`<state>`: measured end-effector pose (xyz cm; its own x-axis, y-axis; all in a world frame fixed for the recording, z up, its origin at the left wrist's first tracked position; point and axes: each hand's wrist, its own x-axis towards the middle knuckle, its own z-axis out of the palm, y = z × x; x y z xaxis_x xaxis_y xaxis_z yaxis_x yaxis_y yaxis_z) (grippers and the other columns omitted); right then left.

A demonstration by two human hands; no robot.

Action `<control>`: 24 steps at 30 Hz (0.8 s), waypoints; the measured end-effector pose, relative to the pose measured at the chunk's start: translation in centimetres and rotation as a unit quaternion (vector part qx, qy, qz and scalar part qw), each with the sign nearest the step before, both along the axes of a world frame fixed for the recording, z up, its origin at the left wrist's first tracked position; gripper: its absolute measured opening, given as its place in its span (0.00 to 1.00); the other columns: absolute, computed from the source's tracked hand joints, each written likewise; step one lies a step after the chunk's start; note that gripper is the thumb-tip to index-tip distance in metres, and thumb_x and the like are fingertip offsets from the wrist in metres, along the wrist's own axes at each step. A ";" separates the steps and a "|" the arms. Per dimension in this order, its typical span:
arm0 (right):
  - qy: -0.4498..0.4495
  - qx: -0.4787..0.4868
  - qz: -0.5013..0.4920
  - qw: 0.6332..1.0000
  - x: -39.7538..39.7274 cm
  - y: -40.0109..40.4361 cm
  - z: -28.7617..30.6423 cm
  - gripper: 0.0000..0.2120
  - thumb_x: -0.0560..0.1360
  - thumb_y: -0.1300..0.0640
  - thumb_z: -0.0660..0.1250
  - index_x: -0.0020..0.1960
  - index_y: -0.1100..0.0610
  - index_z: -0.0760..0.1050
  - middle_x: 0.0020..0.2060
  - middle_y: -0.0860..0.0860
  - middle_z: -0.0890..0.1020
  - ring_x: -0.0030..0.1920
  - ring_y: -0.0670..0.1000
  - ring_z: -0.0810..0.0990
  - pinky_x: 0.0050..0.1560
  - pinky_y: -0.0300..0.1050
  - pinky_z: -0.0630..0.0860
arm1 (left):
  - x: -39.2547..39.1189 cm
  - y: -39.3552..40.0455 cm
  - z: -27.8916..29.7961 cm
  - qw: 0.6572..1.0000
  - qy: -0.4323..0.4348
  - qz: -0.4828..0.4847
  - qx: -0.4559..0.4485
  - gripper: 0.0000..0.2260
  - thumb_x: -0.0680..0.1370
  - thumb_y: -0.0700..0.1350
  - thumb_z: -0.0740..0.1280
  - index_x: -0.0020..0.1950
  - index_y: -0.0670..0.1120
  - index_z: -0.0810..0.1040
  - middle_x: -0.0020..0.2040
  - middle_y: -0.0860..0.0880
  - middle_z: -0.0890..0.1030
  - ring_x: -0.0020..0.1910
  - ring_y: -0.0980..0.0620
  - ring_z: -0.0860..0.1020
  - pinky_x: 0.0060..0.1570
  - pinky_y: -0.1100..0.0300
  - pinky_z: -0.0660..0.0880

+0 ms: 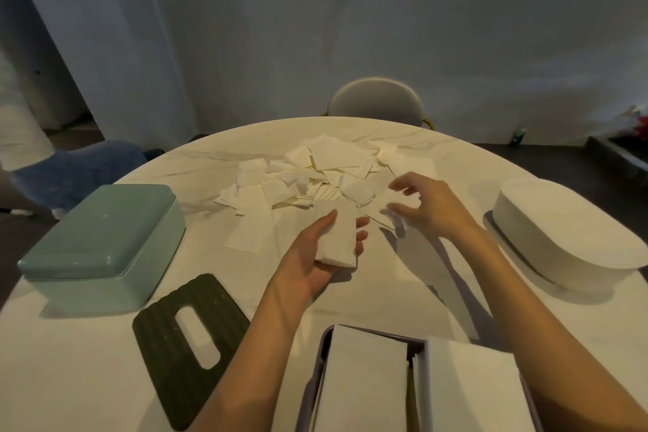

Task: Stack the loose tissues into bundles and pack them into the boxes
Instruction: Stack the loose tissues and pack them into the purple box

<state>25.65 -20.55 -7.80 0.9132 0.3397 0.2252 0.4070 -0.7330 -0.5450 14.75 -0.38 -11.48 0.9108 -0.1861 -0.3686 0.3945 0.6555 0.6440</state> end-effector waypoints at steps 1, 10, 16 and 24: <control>0.032 -0.041 -0.010 0.999 0.4 -0.5 -0.9 0.25 0.73 0.45 0.77 0.67 0.48 0.75 0.66 0.46 0.78 0.62 0.50 0.77 0.59 0.42 0.74 | 0.2 0.2 -0.2 1.000 -0.001 0.011 -0.003 0.20 0.82 0.53 0.64 0.54 0.38 0.87 0.48 0.41 0.83 0.40 0.48 0.79 0.48 0.57 0.72; -0.057 -0.127 -0.010 0.990 0.8 -0.4 -3.5 0.13 0.75 0.50 0.73 0.58 0.48 0.80 0.56 0.50 0.84 0.54 0.54 0.79 0.51 0.50 0.76 | 0.3 0.9 -1.0 0.999 -0.031 0.017 -0.006 0.21 0.80 0.54 0.67 0.59 0.38 0.85 0.50 0.41 0.82 0.42 0.48 0.80 0.50 0.55 0.73; -0.063 0.006 -0.028 0.998 0.1 -0.5 -2.1 0.08 0.80 0.54 0.68 0.57 0.53 0.81 0.51 0.50 0.84 0.50 0.54 0.80 0.51 0.47 0.76 | 0.2 1.4 -1.3 0.998 -0.051 0.028 0.024 0.22 0.80 0.56 0.66 0.62 0.39 0.84 0.52 0.41 0.82 0.44 0.47 0.80 0.51 0.54 0.74; 0.217 0.274 0.155 0.924 -3.6 0.5 5.8 0.20 0.69 0.46 0.75 0.60 0.43 0.76 0.48 0.35 0.84 0.51 0.41 0.83 0.46 0.33 0.79 | 0.5 0.6 -0.5 0.992 -0.051 0.117 -0.027 0.20 0.83 0.53 0.65 0.70 0.44 0.77 0.56 0.39 0.84 0.50 0.41 0.84 0.55 0.45 0.78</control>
<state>22.04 -20.05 -2.00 0.8364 0.5429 0.0760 0.2064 -0.1835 -0.9611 15.24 0.19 -12.03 0.9632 0.0168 -0.2683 0.1634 0.7559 0.6340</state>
